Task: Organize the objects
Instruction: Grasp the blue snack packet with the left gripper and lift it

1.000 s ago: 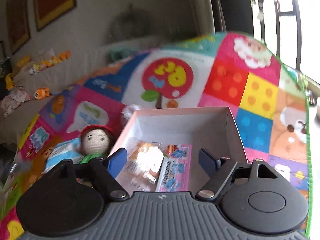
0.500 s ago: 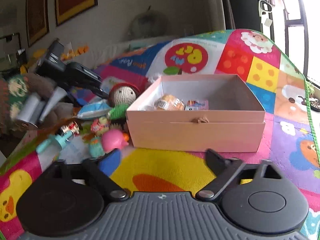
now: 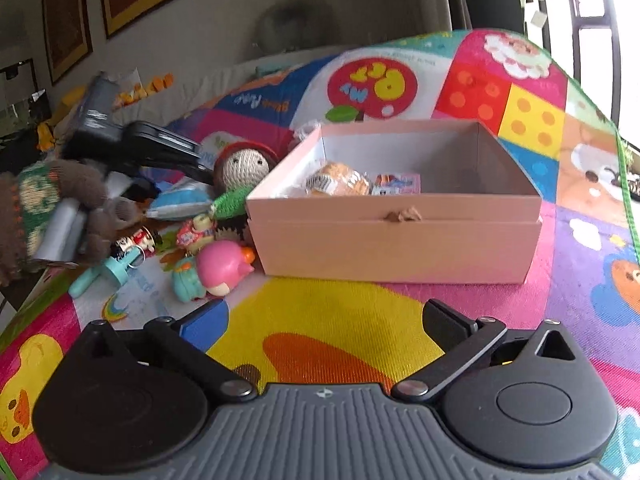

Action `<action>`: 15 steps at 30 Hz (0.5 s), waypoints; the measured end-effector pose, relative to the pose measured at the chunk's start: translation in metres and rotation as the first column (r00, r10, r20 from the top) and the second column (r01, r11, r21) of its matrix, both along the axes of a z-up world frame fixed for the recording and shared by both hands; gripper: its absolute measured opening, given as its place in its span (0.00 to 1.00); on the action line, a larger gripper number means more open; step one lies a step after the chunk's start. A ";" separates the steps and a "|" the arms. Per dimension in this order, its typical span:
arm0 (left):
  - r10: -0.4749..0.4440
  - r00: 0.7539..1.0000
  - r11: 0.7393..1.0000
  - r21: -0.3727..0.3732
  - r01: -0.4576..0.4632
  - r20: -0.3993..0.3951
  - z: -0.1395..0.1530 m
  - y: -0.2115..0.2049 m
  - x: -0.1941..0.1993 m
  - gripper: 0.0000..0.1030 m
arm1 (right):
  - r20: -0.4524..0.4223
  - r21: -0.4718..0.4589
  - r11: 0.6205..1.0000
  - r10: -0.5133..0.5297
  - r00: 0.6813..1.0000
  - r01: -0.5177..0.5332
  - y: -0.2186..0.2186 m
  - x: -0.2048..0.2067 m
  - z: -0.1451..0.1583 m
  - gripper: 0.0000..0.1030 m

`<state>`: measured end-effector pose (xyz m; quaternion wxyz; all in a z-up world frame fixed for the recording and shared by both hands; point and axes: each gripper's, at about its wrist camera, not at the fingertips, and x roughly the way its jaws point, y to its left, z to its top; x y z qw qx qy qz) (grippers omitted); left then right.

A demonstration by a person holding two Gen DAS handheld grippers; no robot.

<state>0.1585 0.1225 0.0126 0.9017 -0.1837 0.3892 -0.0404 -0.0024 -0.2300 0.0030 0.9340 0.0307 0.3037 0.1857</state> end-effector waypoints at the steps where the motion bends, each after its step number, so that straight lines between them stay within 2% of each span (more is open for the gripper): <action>1: -0.013 1.000 1.000 -0.014 0.013 0.022 0.003 0.004 -0.010 0.51 | -0.017 0.003 1.000 0.008 1.000 -0.008 0.000 0.002 -0.001 1.00; 4: -0.034 0.994 0.996 -0.078 0.042 0.101 0.016 0.020 -0.049 0.51 | -0.101 0.005 1.000 0.027 0.995 -0.027 0.001 0.015 -0.007 1.00; 6: -0.047 0.986 0.988 -0.135 0.069 0.158 0.028 0.032 -0.085 0.51 | -0.105 0.005 1.000 0.027 0.994 -0.027 0.001 0.016 -0.008 1.00; 7: -0.059 0.981 0.986 -0.140 0.085 0.184 0.034 0.035 -0.103 0.51 | -0.108 0.004 1.000 0.031 0.994 -0.031 0.001 0.016 -0.008 1.00; 9: -0.092 0.969 0.988 -0.100 0.117 0.228 0.042 0.036 -0.142 0.51 | -0.114 -0.015 0.999 0.035 0.993 -0.037 0.003 0.017 -0.009 1.00; 11: -0.106 0.965 0.992 -0.041 0.119 0.242 0.042 0.034 -0.180 0.51 | -0.117 -0.081 0.995 0.043 0.992 -0.053 0.013 0.018 -0.010 1.00; 13: -0.068 0.965 0.997 -0.024 0.076 0.254 0.038 0.041 -0.212 0.51 | -0.111 -0.162 0.985 0.042 0.993 -0.060 0.027 0.017 -0.011 1.00; 15: 0.022 0.962 0.999 -0.051 -0.008 0.273 0.036 0.058 -0.240 0.51 | -0.094 -0.168 0.981 0.081 0.992 -0.096 0.039 0.012 -0.007 1.00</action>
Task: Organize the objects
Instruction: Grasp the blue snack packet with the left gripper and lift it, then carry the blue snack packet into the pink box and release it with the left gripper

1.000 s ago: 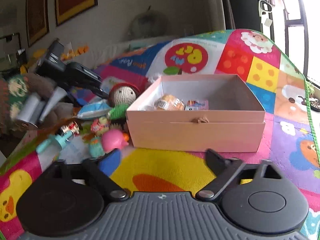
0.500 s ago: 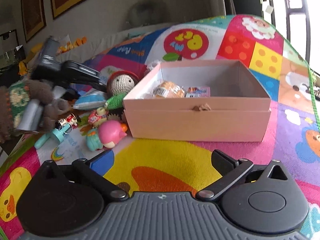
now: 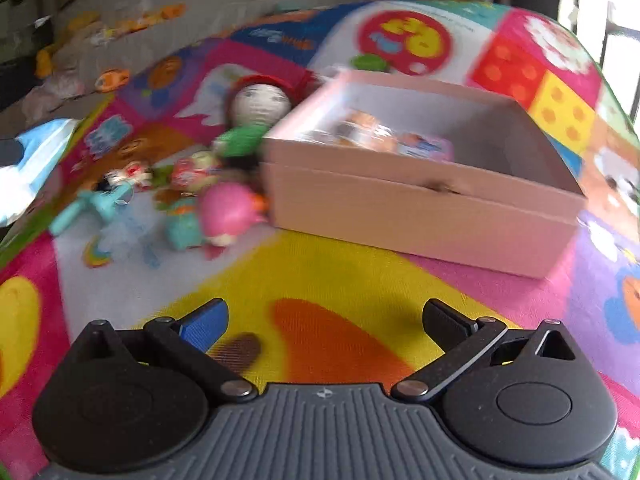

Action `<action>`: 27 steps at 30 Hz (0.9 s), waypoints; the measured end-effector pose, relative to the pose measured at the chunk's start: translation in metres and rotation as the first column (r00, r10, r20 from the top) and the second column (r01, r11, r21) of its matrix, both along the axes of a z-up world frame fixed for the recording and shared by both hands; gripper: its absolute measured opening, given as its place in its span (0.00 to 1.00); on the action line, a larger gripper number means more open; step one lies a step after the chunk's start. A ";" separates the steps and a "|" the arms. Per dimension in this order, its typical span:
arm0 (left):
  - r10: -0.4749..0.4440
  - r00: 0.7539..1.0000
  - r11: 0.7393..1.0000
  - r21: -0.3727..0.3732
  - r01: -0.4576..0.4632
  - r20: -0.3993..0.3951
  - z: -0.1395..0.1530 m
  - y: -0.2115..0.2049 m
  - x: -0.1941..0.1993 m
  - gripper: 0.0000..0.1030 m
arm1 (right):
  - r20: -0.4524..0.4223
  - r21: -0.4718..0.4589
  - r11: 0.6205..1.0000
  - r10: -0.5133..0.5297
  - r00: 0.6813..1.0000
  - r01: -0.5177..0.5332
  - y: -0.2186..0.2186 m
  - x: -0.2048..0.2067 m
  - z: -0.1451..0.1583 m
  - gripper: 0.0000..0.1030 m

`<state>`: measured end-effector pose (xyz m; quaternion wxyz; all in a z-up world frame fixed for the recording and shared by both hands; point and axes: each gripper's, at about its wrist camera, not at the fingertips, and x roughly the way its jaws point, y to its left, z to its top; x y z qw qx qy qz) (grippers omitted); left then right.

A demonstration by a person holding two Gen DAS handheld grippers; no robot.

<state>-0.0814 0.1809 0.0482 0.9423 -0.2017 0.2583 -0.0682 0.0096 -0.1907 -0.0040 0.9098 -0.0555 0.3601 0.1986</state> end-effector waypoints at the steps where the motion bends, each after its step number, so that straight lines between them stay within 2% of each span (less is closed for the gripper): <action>1: 0.048 0.999 0.999 -0.022 -0.047 0.008 -0.001 0.010 -0.010 0.51 | 0.015 0.023 0.999 0.029 0.999 -0.029 0.007 -0.003 0.004 1.00; 4: 0.146 0.989 0.987 -0.066 -0.145 0.008 -0.004 0.037 -0.027 0.51 | 0.070 0.069 0.986 0.146 0.987 -0.150 0.043 -0.009 0.024 1.00; 7: 0.158 0.987 0.984 -0.086 -0.157 0.013 -0.007 0.043 -0.028 0.51 | 0.047 0.136 0.963 0.229 0.972 -0.233 0.087 0.002 0.038 1.00; 10: 0.153 0.988 0.980 -0.135 -0.148 0.028 -0.014 0.046 -0.025 0.51 | 0.026 0.175 0.963 0.203 0.979 -0.205 0.133 0.023 0.038 0.98; 12: 0.152 0.988 0.976 -0.159 -0.146 0.027 -0.019 0.046 -0.020 0.51 | 0.016 0.174 0.968 0.182 0.983 -0.182 0.162 0.040 0.035 0.91; 13: 0.151 0.988 0.975 -0.168 -0.145 0.024 -0.021 0.049 -0.021 0.51 | 0.007 0.159 0.971 0.182 0.983 -0.181 0.176 0.050 0.032 0.89; 14: 0.149 0.989 0.974 -0.176 -0.144 0.020 -0.024 0.050 -0.020 0.51 | -0.004 0.137 0.973 0.186 0.983 -0.184 0.186 0.059 0.028 0.82; 15: 0.145 0.989 0.974 -0.181 -0.139 0.019 -0.026 0.051 -0.022 0.51 | -0.022 0.112 0.975 0.196 0.980 -0.193 0.194 0.066 0.023 0.67; 17: 0.129 0.992 0.974 -0.190 -0.123 0.015 -0.032 0.052 -0.024 0.51 | -0.078 0.069 0.970 0.238 0.968 -0.233 0.201 0.074 0.015 0.56; 19: 0.120 0.993 0.973 -0.200 -0.116 0.004 -0.039 0.053 -0.026 0.51 | -0.078 0.027 0.958 0.288 0.954 -0.287 0.195 0.064 0.011 0.55; 21: 0.105 0.994 0.969 -0.225 -0.105 -0.015 -0.047 0.054 -0.023 0.51 | -0.009 -0.107 0.940 0.325 0.946 -0.324 0.184 0.043 0.010 0.54; 23: 0.079 0.996 0.965 -0.249 -0.083 -0.027 -0.054 0.051 -0.018 0.51 | 0.071 -0.206 0.921 0.352 0.933 -0.332 0.167 0.026 0.014 0.51; 25: 0.048 0.998 0.962 -0.269 -0.054 -0.029 -0.059 0.044 -0.012 0.51 | 0.144 -0.297 0.912 0.335 0.931 -0.282 0.150 0.010 0.021 0.52; 26: 0.032 0.999 0.960 -0.277 -0.038 -0.027 -0.060 0.040 -0.010 0.51 | 0.169 -0.308 0.913 0.328 0.929 -0.267 0.140 0.003 0.026 0.53; 27: 0.022 0.999 0.959 -0.281 -0.028 -0.023 -0.060 0.036 -0.008 0.51 | 0.163 -0.278 0.923 0.318 0.934 -0.266 0.131 0.000 0.034 0.54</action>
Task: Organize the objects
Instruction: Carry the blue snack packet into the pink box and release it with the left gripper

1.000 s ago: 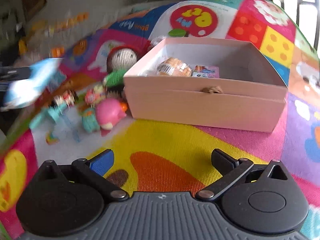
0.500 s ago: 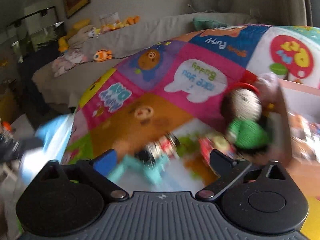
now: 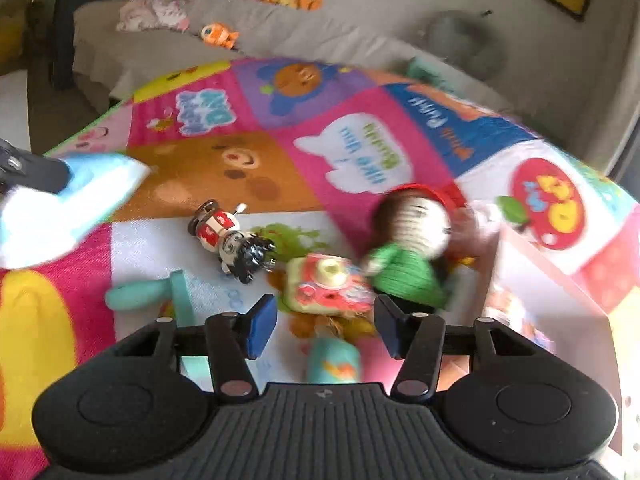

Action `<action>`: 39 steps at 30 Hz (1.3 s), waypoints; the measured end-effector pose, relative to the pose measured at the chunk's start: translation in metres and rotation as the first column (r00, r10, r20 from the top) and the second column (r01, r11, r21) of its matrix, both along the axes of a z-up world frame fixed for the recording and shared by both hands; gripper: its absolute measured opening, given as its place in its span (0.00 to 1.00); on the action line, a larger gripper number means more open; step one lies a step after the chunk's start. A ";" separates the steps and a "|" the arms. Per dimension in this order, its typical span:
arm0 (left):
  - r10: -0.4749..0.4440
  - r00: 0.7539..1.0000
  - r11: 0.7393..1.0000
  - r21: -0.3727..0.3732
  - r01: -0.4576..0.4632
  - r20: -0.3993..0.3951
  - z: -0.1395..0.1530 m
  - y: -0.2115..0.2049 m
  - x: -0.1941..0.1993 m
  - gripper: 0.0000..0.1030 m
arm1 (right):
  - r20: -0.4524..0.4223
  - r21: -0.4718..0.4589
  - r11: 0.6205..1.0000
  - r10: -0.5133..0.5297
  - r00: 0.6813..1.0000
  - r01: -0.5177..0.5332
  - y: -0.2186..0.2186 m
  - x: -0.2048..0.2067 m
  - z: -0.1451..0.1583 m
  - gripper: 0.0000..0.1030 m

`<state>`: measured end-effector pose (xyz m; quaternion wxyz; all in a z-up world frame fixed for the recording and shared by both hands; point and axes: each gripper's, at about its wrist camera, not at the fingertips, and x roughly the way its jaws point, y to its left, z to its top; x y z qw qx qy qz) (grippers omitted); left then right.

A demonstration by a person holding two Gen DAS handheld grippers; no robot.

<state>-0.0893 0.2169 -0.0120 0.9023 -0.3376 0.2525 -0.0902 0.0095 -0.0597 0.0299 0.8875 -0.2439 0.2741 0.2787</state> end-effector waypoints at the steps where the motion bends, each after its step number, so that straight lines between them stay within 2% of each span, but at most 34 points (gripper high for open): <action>1: -0.003 1.000 1.000 -0.002 0.003 0.006 0.001 -0.002 0.001 0.51 | -0.043 0.049 0.999 -0.002 0.999 0.004 -0.010 -0.001 0.007 0.56; 3: 0.015 1.000 1.000 -0.002 -0.015 0.015 0.003 -0.002 0.002 0.51 | -0.143 0.158 0.987 0.010 0.990 0.013 -0.021 -0.005 0.017 0.74; 4: 0.031 0.999 1.000 0.000 -0.031 0.019 0.005 0.000 0.001 0.51 | -0.179 0.207 0.978 0.019 0.984 0.018 -0.023 -0.010 0.018 0.76; 6: 0.067 0.997 0.998 0.011 -0.067 0.025 0.009 0.004 -0.004 0.51 | -0.228 0.245 0.969 0.023 0.973 0.035 -0.017 -0.018 0.014 0.78; 11: 0.154 0.987 0.986 0.066 -0.156 0.033 0.020 0.015 -0.017 0.51 | -0.348 0.320 0.929 -0.065 0.935 0.184 0.020 -0.019 -0.011 0.83; 12: 0.158 0.987 0.985 0.064 -0.159 0.032 0.020 0.017 -0.017 0.51 | -0.341 0.301 0.935 -0.077 0.937 0.186 0.032 -0.019 -0.016 0.83; 16: 0.145 0.989 0.988 0.052 -0.146 0.031 0.019 0.020 -0.020 0.51 | -0.222 0.204 0.976 -0.030 0.974 0.076 0.059 -0.022 -0.027 0.81; 20: 0.108 0.994 0.993 0.041 -0.108 0.015 0.011 0.014 -0.020 0.51 | -0.115 0.116 0.993 -0.004 0.993 0.018 0.043 -0.029 -0.024 0.81; 23: 0.071 0.997 0.997 0.018 -0.071 0.008 0.004 0.005 -0.016 0.51 | -0.021 0.035 0.999 -0.040 0.999 0.041 0.022 -0.036 -0.024 0.81; 25: 0.049 0.999 0.999 0.006 -0.049 0.002 0.000 0.000 -0.013 0.51 | 0.005 0.019 0.998 -0.060 0.998 0.060 0.005 -0.039 -0.021 0.81; 29: 0.021 1.000 1.000 0.002 -0.021 -0.011 -0.004 -0.008 -0.009 0.51 | -0.054 0.134 0.990 -0.032 0.998 0.039 -0.020 -0.043 -0.005 0.81; 31: 0.013 1.000 1.000 0.004 -0.013 -0.014 -0.005 -0.011 -0.009 0.51 | -0.060 0.150 0.987 -0.056 0.997 0.064 -0.021 -0.046 -0.003 0.81; 33: 0.006 1.000 1.000 0.008 -0.006 -0.014 -0.004 -0.013 -0.010 0.51 | -0.072 0.169 0.978 -0.114 0.991 0.125 -0.020 -0.046 -0.004 0.87; 35: 0.006 1.000 1.000 0.014 -0.006 -0.019 -0.004 -0.015 -0.009 0.51 | -0.123 0.219 0.944 -0.223 0.967 0.246 -0.023 -0.042 -0.007 0.91; 37: 0.003 1.000 1.000 0.019 -0.003 -0.022 -0.005 -0.018 -0.007 0.51 | -0.180 0.269 0.907 -0.282 0.942 0.323 -0.023 -0.035 -0.010 0.92; 39: -0.011 1.000 1.000 0.017 0.011 -0.026 -0.005 -0.023 -0.005 0.51 | -0.200 0.271 0.889 -0.322 0.925 0.368 -0.017 -0.023 -0.014 0.92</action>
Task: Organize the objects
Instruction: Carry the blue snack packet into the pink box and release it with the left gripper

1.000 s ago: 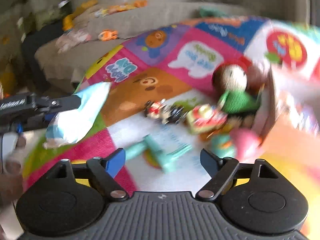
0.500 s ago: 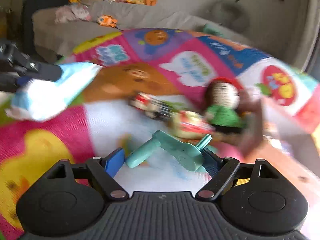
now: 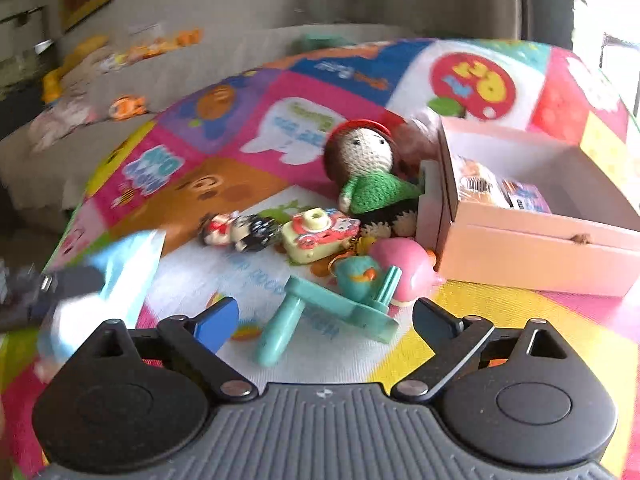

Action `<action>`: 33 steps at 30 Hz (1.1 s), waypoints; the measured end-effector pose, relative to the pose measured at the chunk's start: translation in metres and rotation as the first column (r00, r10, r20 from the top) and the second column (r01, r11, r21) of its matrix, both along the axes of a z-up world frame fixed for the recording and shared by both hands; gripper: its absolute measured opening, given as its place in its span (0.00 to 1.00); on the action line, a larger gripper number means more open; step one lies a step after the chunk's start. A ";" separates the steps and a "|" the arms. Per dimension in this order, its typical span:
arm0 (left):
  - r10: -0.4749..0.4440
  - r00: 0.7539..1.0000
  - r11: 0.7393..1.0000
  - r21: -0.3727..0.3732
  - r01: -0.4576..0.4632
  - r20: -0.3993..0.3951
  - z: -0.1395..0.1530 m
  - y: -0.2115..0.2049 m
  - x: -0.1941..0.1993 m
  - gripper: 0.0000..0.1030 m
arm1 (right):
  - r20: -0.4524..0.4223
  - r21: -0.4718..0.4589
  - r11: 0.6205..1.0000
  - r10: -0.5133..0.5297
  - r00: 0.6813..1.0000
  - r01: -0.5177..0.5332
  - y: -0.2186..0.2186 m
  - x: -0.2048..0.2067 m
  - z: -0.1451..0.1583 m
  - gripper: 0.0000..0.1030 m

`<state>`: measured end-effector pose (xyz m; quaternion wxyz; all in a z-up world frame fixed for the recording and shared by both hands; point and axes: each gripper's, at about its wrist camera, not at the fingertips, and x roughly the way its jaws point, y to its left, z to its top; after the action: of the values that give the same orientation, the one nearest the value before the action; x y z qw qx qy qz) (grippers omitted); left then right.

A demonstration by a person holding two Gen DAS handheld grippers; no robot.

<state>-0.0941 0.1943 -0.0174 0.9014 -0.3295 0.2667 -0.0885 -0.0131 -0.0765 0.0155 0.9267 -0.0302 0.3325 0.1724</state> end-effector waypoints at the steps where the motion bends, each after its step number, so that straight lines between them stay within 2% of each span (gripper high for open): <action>1: -0.008 1.000 1.000 0.001 0.008 0.000 0.000 -0.002 0.001 0.51 | -0.004 -0.013 1.000 -0.002 1.000 0.002 0.003 0.004 -0.003 0.91; 2: -0.018 1.000 1.000 0.002 0.018 -0.001 0.000 -0.005 0.001 0.51 | -0.016 -0.035 0.999 0.000 1.000 -0.001 0.006 0.009 -0.005 0.86; 3: -0.027 1.000 1.000 0.002 0.027 -0.002 0.000 -0.007 0.001 0.51 | -0.030 -0.050 0.999 0.011 0.999 -0.012 0.006 0.010 -0.007 0.77; 4: -0.037 0.999 0.999 0.000 0.037 -0.002 0.000 -0.010 0.001 0.51 | -0.042 -0.063 0.997 0.033 0.999 -0.036 0.004 0.011 -0.009 0.74; 9: -0.104 0.995 0.995 0.004 0.104 -0.004 -0.001 -0.027 0.006 0.51 | 0.002 -0.180 0.981 0.078 0.997 -0.076 -0.030 -0.012 -0.011 0.72; 13: -0.142 0.990 0.990 0.019 0.142 -0.015 -0.002 -0.042 0.012 0.51 | 0.037 -0.144 0.983 0.118 0.992 -0.112 -0.063 -0.029 -0.005 0.74; 18: -0.166 0.986 0.982 0.088 0.168 -0.034 0.002 -0.059 0.014 0.51 | 0.107 -0.144 0.976 0.178 0.978 -0.162 -0.060 -0.024 0.001 0.77; 22: -0.167 0.985 0.976 0.131 0.172 -0.050 0.008 -0.064 0.013 0.51 | 0.032 -0.094 0.969 0.234 0.972 -0.230 -0.055 0.002 -0.009 0.76; 23: -0.164 0.985 0.975 0.146 0.170 -0.055 0.010 -0.066 0.012 0.51 | 0.012 -0.081 0.969 0.234 0.972 -0.232 -0.055 0.006 -0.011 0.68; 24: -0.161 0.985 0.972 0.161 0.169 -0.059 0.012 -0.067 0.012 0.51 | -0.003 -0.067 0.970 0.232 0.973 -0.232 -0.056 0.009 -0.012 0.69; 28: -0.170 0.983 0.962 0.203 0.182 -0.074 0.020 -0.077 0.012 0.51 | 0.063 -0.049 0.976 0.217 0.974 -0.214 -0.069 -0.006 -0.002 0.68; 30: -0.190 0.979 0.956 0.213 0.202 -0.072 0.027 -0.086 0.015 0.51 | 0.078 -0.034 0.977 0.213 0.974 -0.211 -0.083 -0.016 0.006 0.34; 33: -0.252 0.968 0.940 0.234 0.249 -0.018 0.051 -0.108 0.031 0.51 | 0.102 -0.017 0.985 0.175 0.979 -0.174 -0.108 -0.029 0.014 0.33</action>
<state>-0.0634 0.0862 0.0333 0.9169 -0.1839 0.3094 -0.1722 -0.0423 -0.1848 0.0300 0.9239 -0.0717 0.2809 0.2498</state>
